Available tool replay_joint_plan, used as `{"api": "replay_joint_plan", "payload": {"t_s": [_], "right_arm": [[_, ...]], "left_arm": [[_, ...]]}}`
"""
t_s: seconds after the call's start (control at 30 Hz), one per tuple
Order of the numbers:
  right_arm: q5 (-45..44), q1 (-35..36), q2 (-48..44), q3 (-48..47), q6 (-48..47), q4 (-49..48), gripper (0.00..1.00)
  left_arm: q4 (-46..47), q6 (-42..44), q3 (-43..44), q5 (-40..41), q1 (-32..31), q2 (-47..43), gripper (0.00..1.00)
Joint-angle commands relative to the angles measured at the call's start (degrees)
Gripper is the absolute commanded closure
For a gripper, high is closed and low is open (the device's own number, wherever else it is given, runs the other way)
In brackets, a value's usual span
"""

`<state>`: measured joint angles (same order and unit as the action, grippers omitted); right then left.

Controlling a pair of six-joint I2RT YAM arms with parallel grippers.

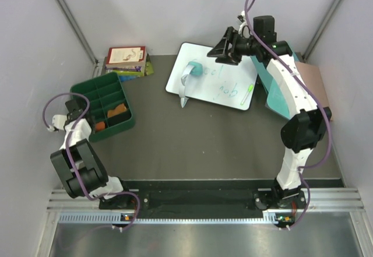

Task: Roll the underwear
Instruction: Place the underwear in the storage box.

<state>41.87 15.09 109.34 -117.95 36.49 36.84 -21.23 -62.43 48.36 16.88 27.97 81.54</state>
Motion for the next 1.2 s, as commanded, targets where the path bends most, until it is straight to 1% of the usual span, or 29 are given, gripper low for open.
{"api": "replay_joint_plan", "payload": {"t_s": [0.0,0.03,0.07,0.13,0.17,0.37,0.4,0.5,0.8,0.9,1.17], "right_arm": [[-1.09,-0.68,-3.08,1.93,-1.95,0.25,0.37],[-1.00,-0.59,-3.25,2.89,-2.21,0.16,0.37],[-1.00,-0.59,-3.34,3.42,-2.21,-0.01,0.37],[-0.65,-0.59,-3.34,4.30,-2.56,-0.01,0.37],[-0.56,-0.59,-3.34,4.57,-2.48,-0.01,0.37],[0.41,-0.59,-3.17,6.24,-2.74,-0.72,0.37],[0.58,-0.59,-3.17,6.42,-2.83,-0.80,0.37],[1.02,-0.59,-2.82,6.77,-2.92,-0.98,0.37],[2.69,-0.59,-1.67,6.77,-3.09,-1.60,0.37],[2.96,-0.59,-1.41,6.86,-3.44,-1.51,0.37],[3.66,-0.68,-0.97,7.30,-4.41,-1.60,0.37]], "left_arm": [[-5.48,2.40,0.33,-1.51,0.51,2.31,0.80],[-6.09,2.67,0.59,-1.33,0.51,2.22,0.77],[-6.36,2.84,1.21,-1.15,0.51,2.05,0.71],[-6.98,3.37,1.82,-1.33,0.51,1.87,0.67],[-7.41,3.46,2.52,-1.24,0.51,1.87,0.62],[-9.08,4.87,3.93,-0.19,0.42,0.73,0.48],[-9.35,4.95,4.02,-0.01,0.51,0.64,0.45],[-10.49,5.13,4.55,0.52,0.51,-0.32,0.42],[-12.25,6.71,5.78,0.70,0.69,-3.40,0.38],[-12.78,7.32,6.13,0.52,0.69,-4.81,0.34],[-17.95,8.64,9.64,0.52,1.21,-7.53,0.32]]}}
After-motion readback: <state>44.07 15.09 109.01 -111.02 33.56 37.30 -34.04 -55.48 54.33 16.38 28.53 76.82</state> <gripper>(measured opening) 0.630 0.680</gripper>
